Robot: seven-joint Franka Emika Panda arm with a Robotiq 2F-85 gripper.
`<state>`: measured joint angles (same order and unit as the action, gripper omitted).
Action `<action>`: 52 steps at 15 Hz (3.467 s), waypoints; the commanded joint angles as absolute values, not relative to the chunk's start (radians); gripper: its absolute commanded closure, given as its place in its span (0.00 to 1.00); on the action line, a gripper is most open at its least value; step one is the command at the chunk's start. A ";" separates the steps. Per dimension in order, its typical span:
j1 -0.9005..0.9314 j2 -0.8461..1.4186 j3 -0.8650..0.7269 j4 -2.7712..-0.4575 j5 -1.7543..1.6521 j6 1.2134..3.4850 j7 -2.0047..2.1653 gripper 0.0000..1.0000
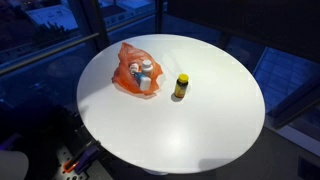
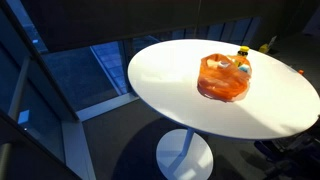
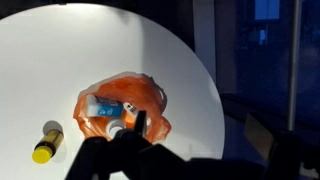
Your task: Pick up the white medicine bottle from the orange plastic and put it on the table
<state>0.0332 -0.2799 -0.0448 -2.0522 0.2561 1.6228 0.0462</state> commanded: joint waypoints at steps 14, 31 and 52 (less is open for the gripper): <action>0.020 -0.157 0.018 -2.019 0.217 1.813 0.162 0.00; 0.023 0.227 -0.009 -1.969 0.029 2.118 0.279 0.00; 0.025 0.326 -0.048 -2.001 0.023 2.232 0.259 0.00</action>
